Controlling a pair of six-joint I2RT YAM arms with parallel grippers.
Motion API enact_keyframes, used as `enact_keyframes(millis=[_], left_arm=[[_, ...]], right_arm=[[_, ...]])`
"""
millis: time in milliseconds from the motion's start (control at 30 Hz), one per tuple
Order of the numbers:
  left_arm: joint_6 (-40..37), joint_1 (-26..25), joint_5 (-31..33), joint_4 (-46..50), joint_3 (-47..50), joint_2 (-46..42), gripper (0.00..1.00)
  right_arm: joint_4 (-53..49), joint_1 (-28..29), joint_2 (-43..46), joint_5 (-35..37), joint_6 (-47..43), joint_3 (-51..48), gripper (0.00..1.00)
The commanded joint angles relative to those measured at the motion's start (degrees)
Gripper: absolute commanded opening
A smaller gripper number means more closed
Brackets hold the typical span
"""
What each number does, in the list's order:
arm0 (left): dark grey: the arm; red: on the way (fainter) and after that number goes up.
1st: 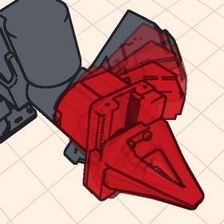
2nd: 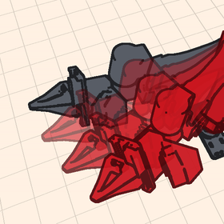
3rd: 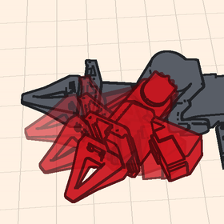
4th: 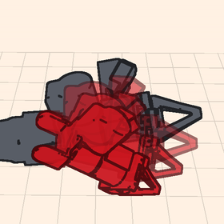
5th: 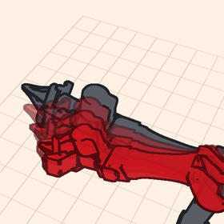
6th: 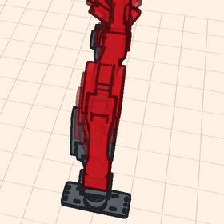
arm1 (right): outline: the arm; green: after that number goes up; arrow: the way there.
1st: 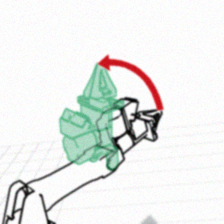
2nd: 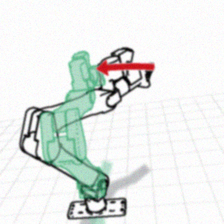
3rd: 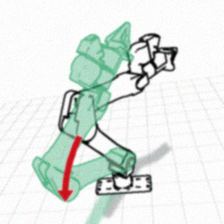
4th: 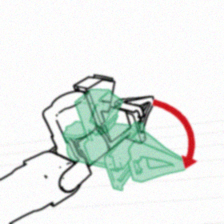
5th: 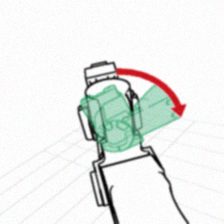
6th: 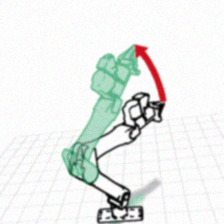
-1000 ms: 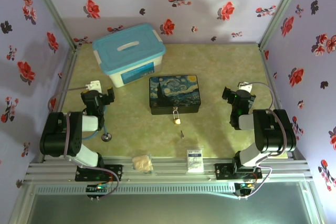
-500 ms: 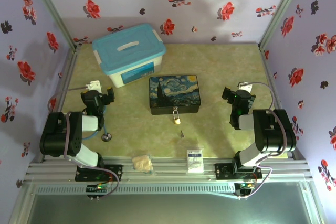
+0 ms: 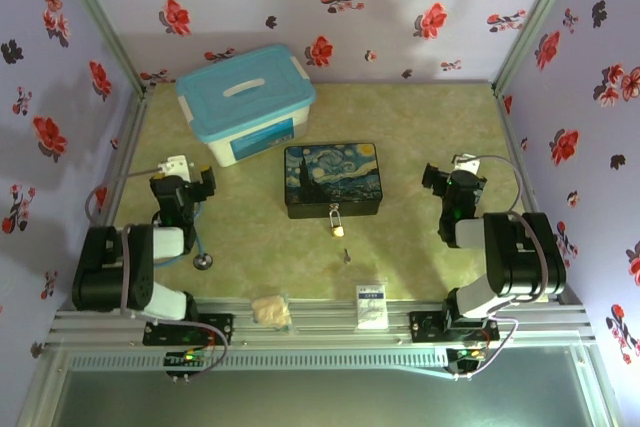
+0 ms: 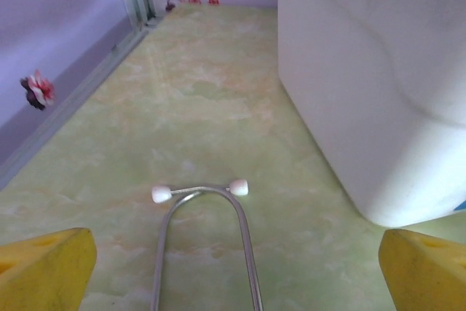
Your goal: Unlock the padlock with the key
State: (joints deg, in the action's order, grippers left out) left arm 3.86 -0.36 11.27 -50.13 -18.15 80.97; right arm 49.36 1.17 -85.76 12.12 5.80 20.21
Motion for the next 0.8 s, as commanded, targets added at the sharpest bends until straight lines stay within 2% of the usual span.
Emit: enact_keyframes(millis=[0, 67, 100, 167, 233, 300, 333, 400, 467, 533, 633, 767], left_arm=[[-0.59, 0.36, 0.27, 3.49, 0.06, -8.25, 1.0], [3.28, 0.34, 3.77, 8.72, -0.77, -13.52, 1.0], [6.18, 0.36, 5.17, 14.03, -1.95, -16.64, 1.0], [13.15, 0.36, 6.72, 24.96, -4.98, -22.81, 1.0], [19.75, 0.38, 5.18, 34.37, -8.03, -27.33, 1.0], [24.33, 0.45, -0.33, 38.18, -8.67, -31.32, 1.0], [26.27, 0.44, -3.43, 38.5, -8.16, -32.99, 1.0], [28.96, 0.45, -10.36, 40.55, -7.73, -36.83, 1.0], [28.93, 0.42, -14.82, 47.18, -9.72, -38.75, 1.0], [27.55, 0.4, -18.72, 54.1, -12.71, -38.76, 1.0], [27.53, -0.64, -25.53, 58.89, -14.89, -38.25, 1.0], [29.73, -6.56, -27.93, 61.25, -14.58, -38.4, 1.0]], right_arm=[[-1.73, 0.78, 4.41, -3.04, -2.77, 0.21, 0.99], [-8.53, 1.84, 8.03, -0.82, -2.1, 1.77, 0.99], [-15.72, 2.47, 10.49, 2.19, 0.44, 4.13, 0.99], [-27.88, 2.52, 14.48, 2.59, 4.69, 8.64, 0.99], [-32.99, 2.52, 17.98, -0.75, 7.61, 10.54, 0.99], [-37.96, 2.2, 21.1, -1.97, 14.38, 11.99, 0.99], [-41.56, 1.5, 22.34, -4.02, 17.8, 13.08, 0.99], [-46.87, 0.33, 25.18, -14.7, 20.94, 14.8, 0.99], [-48.06, 0.5, 27.13, -24.17, 22.83, 14.92, 0.99], [-51.85, 1.87, 27.7, -29.04, 24.29, 15.95, 0.99], [-58.83, 8.08, 27.41, -27.27, 22.06, 17.63, 0.99], [-69.28, 21.51, 26.89, -15.93, 17.7, 20.61, 0.99]])
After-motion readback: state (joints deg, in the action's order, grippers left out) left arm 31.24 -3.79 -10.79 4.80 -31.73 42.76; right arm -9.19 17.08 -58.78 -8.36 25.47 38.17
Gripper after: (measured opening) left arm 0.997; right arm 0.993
